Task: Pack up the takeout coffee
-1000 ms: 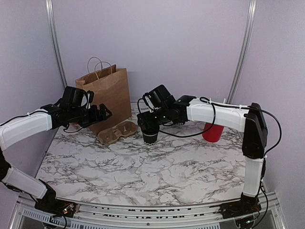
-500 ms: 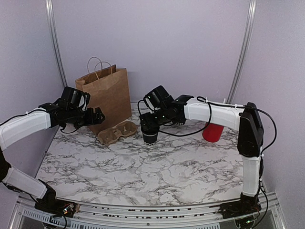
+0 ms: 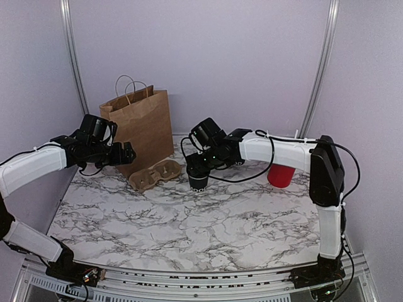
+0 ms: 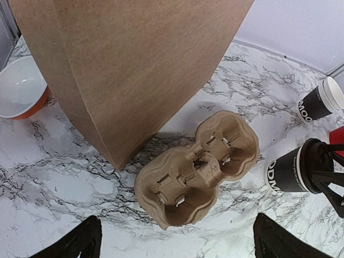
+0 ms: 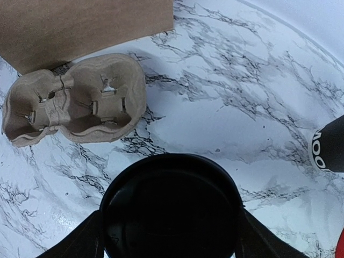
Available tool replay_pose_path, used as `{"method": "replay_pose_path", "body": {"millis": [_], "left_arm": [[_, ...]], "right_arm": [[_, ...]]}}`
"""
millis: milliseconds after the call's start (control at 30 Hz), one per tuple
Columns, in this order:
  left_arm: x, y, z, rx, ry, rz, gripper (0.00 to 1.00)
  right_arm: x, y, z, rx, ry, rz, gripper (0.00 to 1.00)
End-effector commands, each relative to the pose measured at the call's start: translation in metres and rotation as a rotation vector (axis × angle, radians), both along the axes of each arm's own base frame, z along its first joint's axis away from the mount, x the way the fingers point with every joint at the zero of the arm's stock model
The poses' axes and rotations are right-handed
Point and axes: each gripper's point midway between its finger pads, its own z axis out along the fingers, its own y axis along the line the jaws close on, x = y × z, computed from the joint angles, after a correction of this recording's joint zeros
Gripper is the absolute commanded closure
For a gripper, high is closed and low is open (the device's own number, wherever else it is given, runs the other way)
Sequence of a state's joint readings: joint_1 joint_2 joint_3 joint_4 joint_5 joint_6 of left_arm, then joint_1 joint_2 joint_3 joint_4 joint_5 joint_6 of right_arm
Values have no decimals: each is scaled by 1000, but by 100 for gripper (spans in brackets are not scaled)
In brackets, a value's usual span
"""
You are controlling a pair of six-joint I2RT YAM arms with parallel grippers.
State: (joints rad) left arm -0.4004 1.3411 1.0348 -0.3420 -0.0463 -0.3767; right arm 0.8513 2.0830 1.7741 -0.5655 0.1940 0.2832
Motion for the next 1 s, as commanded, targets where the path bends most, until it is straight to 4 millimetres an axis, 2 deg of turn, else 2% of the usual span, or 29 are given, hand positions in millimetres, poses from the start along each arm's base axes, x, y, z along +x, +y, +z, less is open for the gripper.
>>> {"method": "replay_pose_path", "body": {"millis": [0, 167, 400, 567, 800, 833, 967], "left_arm": [[-1, 6, 3, 8, -9, 10, 1], [-1, 8, 5, -6, -11, 14, 1], [-1, 11, 8, -26, -17, 20, 1], [-3, 10, 9, -36, -19, 17, 1], [-3, 9, 10, -45, -20, 14, 1], [-4, 8, 10, -47, -20, 10, 1], [-4, 8, 10, -51, -20, 8, 1]], "right_arm": [[6, -3, 1, -17, -13, -21, 22], [7, -6, -1, -28, -21, -42, 25], [6, 1, -9, -35, -7, -47, 27], [4, 0, -3, -15, -6, -60, 30], [1, -7, 25, 24, -43, -83, 34], [-2, -11, 18, 10, -32, -84, 34], [-7, -17, 21, 11, -30, -90, 34]]}}
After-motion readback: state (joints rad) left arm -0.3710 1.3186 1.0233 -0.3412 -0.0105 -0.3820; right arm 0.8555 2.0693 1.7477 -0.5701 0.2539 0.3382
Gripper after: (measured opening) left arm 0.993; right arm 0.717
